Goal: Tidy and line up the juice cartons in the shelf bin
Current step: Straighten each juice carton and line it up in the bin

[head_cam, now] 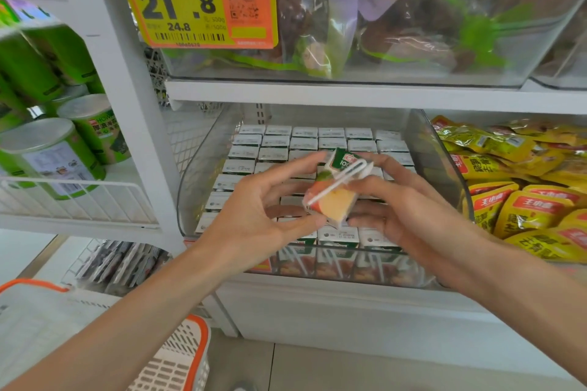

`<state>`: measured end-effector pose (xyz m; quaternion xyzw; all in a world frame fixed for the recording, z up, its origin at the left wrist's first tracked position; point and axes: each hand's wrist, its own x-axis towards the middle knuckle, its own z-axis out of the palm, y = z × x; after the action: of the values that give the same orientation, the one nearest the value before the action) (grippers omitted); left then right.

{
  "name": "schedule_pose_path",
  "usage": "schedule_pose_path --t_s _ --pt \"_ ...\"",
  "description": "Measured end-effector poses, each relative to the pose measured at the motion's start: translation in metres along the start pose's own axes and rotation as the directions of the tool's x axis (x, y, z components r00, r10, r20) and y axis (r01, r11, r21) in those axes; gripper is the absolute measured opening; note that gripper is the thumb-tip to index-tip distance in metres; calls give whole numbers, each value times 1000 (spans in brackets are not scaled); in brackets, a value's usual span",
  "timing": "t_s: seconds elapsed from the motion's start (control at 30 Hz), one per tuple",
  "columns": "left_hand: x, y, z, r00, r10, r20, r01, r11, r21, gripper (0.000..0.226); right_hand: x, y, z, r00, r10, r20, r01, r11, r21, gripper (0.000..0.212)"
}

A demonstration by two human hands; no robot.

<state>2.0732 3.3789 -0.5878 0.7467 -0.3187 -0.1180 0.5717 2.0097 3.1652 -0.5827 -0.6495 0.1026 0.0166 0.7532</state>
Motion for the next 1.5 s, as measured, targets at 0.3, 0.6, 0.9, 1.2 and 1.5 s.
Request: schedule_pose_path --t_s 0.3,0.6,0.9,1.2,1.5 --pt "11 -2 13 994 39 -106 -26 993 115 50 -8 -7 -11 926 -333 180 378 812 -445 49" --pt "26 -13 34 996 38 -76 -18 968 251 64 -10 -37 -43 854 -500 146 354 350 -867 45" --pt "31 -14 42 995 65 -81 -40 959 279 43 1 -55 -61 900 -397 180 207 26 -978 47" --pt "36 -16 49 995 77 -71 -56 964 261 41 4 -60 -69 920 -369 128 174 93 -980 54" --pt "38 -18 49 994 90 -56 -72 963 260 40 8 -64 -73 932 -320 171 169 -32 -985 44"
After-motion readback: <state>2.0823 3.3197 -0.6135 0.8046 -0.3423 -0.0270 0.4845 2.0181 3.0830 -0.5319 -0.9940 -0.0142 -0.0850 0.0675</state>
